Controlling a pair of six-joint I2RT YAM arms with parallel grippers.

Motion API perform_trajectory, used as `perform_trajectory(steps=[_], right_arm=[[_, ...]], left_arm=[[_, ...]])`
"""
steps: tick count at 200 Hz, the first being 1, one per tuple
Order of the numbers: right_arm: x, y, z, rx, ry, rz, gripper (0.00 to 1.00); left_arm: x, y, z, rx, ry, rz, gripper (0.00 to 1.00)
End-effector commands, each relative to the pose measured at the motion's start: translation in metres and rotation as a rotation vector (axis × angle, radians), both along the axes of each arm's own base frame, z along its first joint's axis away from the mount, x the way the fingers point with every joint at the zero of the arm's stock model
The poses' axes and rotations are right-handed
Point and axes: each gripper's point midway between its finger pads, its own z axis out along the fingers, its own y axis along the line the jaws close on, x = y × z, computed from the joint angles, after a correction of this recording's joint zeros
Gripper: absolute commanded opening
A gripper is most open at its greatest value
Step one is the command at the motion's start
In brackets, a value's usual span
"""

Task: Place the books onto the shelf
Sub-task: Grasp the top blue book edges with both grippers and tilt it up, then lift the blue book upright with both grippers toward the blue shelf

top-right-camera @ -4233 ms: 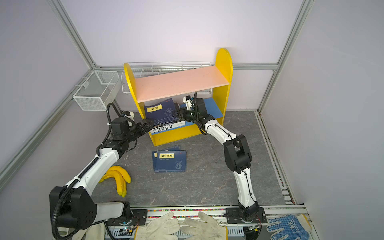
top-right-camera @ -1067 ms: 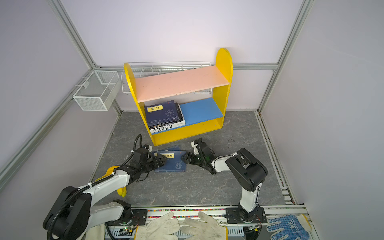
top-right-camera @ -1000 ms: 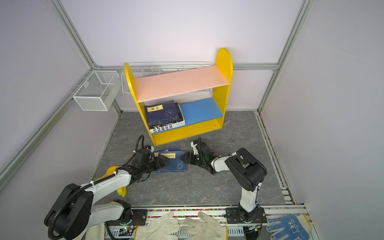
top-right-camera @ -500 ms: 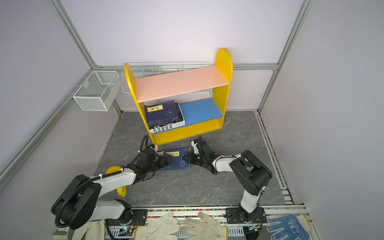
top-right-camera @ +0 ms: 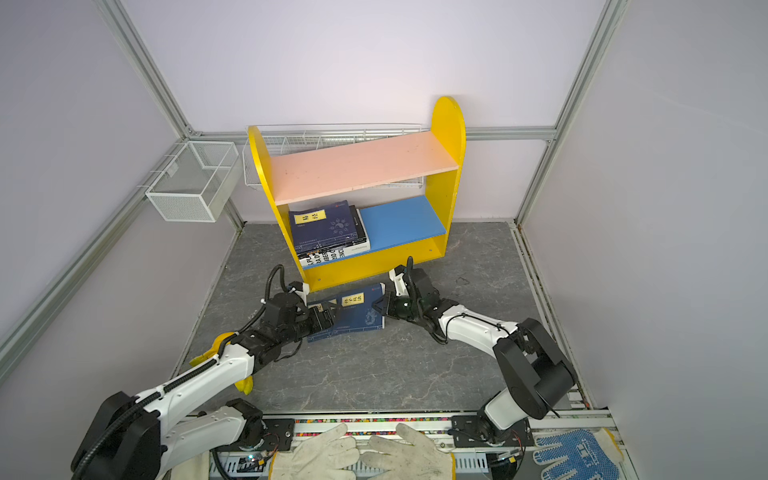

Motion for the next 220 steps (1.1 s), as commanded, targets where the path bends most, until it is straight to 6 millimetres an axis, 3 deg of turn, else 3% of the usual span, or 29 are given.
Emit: perform_trajectory(steps=[1, 8, 12, 29, 72, 113, 155, 190, 220], right_arm=[[-0.001, 0.001, 0.058, 0.12, -0.083, 0.08, 0.1], [-0.004, -0.002, 0.064, 0.136, -0.082, 0.099, 0.1], [-0.001, -0.001, 0.081, 0.16, -0.111, 0.11, 0.1], [-0.006, -0.005, 0.106, 0.208, -0.14, 0.171, 0.1], [-0.026, -0.004, 0.153, 0.297, -0.216, 0.334, 0.1], [-0.029, -0.01, 0.171, 0.316, -0.27, 0.381, 0.1], [-0.013, -0.022, 0.176, 0.32, -0.277, 0.363, 0.1], [-0.004, -0.03, 0.167, 0.271, -0.317, 0.339, 0.11], [0.002, -0.027, 0.178, 0.308, -0.355, 0.342, 0.15]], left_arm=[[-0.015, -0.007, 0.012, -0.074, 0.009, -0.112, 0.98], [-0.018, -0.01, 0.017, -0.107, 0.003, -0.135, 0.99], [-0.019, -0.01, 0.019, -0.12, 0.001, -0.145, 0.99], [-0.021, -0.014, 0.026, -0.16, -0.009, -0.18, 0.99], [-0.019, -0.041, 0.062, -0.331, -0.078, -0.322, 0.93], [-0.021, -0.057, 0.126, -0.484, -0.221, -0.447, 0.79], [-0.035, -0.055, 0.157, -0.515, -0.291, -0.492, 0.59], [-0.043, -0.045, 0.182, -0.533, -0.352, -0.452, 0.35], [-0.042, -0.041, 0.196, -0.525, -0.368, -0.419, 0.07]])
